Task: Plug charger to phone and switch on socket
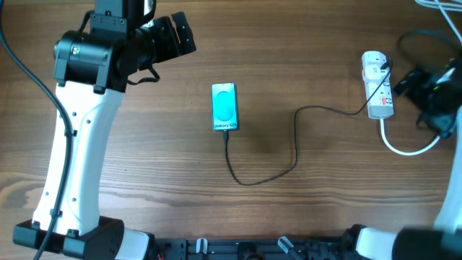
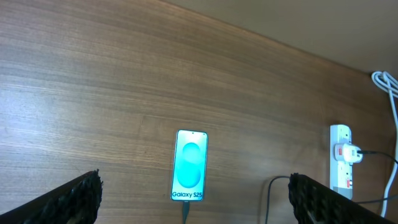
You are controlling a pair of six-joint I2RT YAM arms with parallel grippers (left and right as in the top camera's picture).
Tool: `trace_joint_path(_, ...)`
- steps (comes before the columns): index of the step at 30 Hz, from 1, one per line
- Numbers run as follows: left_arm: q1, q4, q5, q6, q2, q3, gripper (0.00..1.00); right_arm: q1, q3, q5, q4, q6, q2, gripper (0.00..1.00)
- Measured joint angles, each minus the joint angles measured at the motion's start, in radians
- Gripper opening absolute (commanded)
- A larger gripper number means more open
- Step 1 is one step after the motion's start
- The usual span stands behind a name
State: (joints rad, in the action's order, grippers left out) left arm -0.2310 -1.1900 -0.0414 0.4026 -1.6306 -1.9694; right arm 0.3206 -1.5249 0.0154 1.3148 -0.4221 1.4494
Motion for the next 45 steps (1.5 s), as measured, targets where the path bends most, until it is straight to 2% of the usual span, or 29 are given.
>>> trace_joint_path(9, 0.0, 0.0, 0.001, 0.0, 0.0, 0.0, 1.0, -0.254, 0.206, 0.003, 0.013, -0.008, -0.365, 1.0)
trace_joint_path(16, 0.0, 0.0, 0.003, 0.0, 0.0, 0.0, 1.0, -0.285, 0.216, 0.034, 0.086, -0.074, -0.554, 1.0)
trace_joint_path(21, 0.0, 0.0, 0.003, 0.0, 0.0, 0.0, 1.0, -0.285, 0.218, 0.089, 0.255, -0.09, -0.581, 1.0)
trace_joint_path(35, 0.0, 0.0, 0.003, 0.0, 0.0, 0.0, 1.0, -0.285, 0.224, 0.029, 0.264, -0.095, -0.578, 1.0)
trace_joint_path(41, 0.0, 0.0, 0.003, 0.0, 0.0, 0.0, 1.0, -0.303, 0.27, 0.024, 0.063, -0.048, -0.585, 1.0)
trace_joint_path(45, 0.0, 0.0, 0.004, 0.0, 0.0, 0.0, 1.0, -0.377, 0.361, 0.025, -0.113, 0.035, -0.646, 1.0)
